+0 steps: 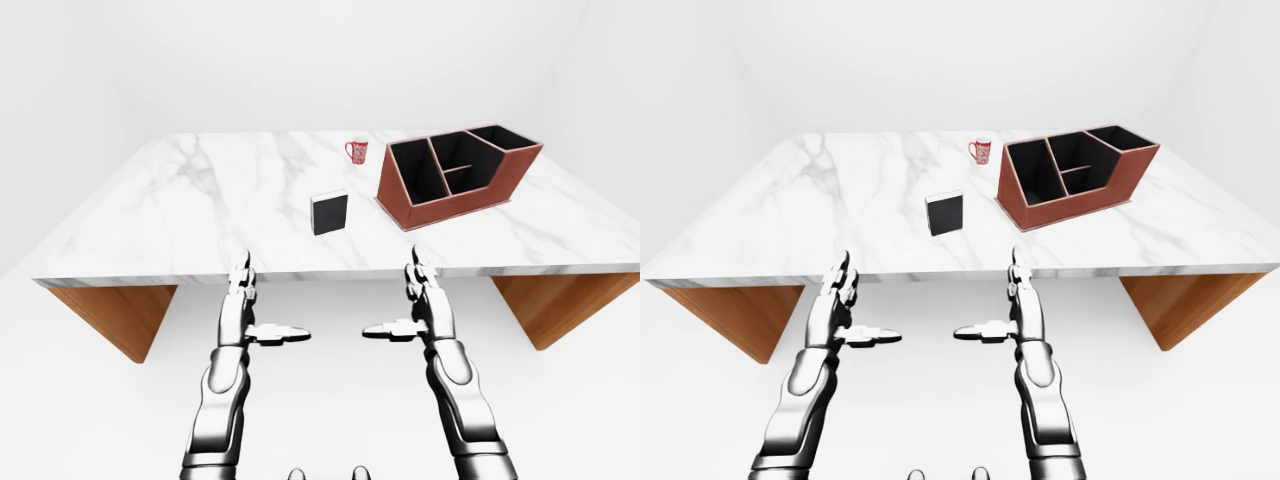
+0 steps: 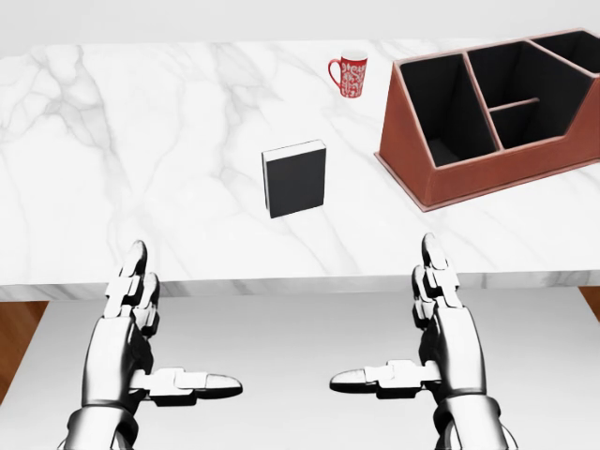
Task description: Pick up the book and place it in the left compartment of the caddy.
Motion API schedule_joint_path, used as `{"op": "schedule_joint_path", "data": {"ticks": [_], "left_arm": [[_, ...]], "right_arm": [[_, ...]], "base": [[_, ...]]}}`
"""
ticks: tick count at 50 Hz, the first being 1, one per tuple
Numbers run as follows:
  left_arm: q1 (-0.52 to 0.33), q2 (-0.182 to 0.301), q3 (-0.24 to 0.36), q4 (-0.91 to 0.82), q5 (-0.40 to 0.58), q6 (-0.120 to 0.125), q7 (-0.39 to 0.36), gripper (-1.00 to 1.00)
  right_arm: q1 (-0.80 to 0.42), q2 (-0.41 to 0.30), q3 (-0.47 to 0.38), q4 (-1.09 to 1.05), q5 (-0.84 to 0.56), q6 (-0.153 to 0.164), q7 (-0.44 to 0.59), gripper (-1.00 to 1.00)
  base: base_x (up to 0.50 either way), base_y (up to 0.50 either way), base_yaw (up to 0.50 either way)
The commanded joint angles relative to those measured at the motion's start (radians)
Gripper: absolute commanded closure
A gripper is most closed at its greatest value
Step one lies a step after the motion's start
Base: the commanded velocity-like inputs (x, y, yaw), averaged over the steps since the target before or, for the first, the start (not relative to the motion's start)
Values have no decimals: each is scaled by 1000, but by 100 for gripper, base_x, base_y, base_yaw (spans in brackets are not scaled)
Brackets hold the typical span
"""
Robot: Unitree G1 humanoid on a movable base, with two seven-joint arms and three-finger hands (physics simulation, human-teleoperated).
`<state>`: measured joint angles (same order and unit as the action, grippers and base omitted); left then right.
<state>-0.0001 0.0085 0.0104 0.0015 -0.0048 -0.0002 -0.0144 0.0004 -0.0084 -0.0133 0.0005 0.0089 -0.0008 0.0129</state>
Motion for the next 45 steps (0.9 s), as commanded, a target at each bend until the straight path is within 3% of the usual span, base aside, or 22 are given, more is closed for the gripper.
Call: {"op": "schedule_joint_path", "data": {"ticks": [1, 5, 6, 7, 9, 11, 13, 15, 18, 22, 24, 27, 29, 45], "left_arm": [[2, 11, 16, -4, -1, 1, -32, -100], [-3, 11, 25, 4, -9, -2, -33, -100], [8, 8, 21, -25, -11, 13, -32, -100], [7, 8, 23, -11, -11, -3, -33, -100], [8, 8, 24, -13, -15, -3, -35, -100], [-2, 10, 28, 13, -16, -19, -35, -100], [-2, 10, 28, 15, -19, -18, -37, -100], [5, 9, 23, -13, -15, 1, -34, -100], [3, 10, 25, 5, -17, -16, -37, -100], [4, 10, 25, 6, -15, -20, -37, -100], [10, 9, 21, -8, -12, -17, -36, -100], [14, 8, 21, -18, -12, -11, -36, -100], [6, 9, 31, -4, -17, -6, -29, -100], [14, 8, 25, -20, -8, -15, -25, -100]], "right_arm": [[4, -11, -23, 0, 10, -6, 22, -100], [8, -10, -24, -5, 8, -1, 21, -100], [-1, -11, -27, 19, 9, -14, 22, -100], [2, -11, -26, 13, 7, -10, 22, -100], [9, -10, -24, -7, 5, 0, 21, -100], [12, -10, -24, -15, 4, 3, 20, -100], [16, -10, -25, -28, 7, 11, 21, -100], [16, -10, -27, -28, 7, 8, 20, -100], [29, -9, -31, -75, 11, 26, 15, -100], [36, -11, -41, -107, 21, 37, 16, -100], [45, -15, -55, -152, 30, 58, 14, -100], [46, -14, -72, -173, 52, 56, 12, -100], [67, -17, -95, -280, 78, 88, 9, -100], [107, -43, -256, -475, 118, 88, 44, -100]], "base": [[0, 0, 0], [0, 0, 0], [0, 0, 0], [0, 0, 0], [0, 0, 0], [0, 0, 0], [0, 0, 0], [0, 0, 0], [0, 0, 0], [0, 0, 0], [0, 0, 0], [0, 0, 0], [0, 0, 0], [0, 0, 0]]}}
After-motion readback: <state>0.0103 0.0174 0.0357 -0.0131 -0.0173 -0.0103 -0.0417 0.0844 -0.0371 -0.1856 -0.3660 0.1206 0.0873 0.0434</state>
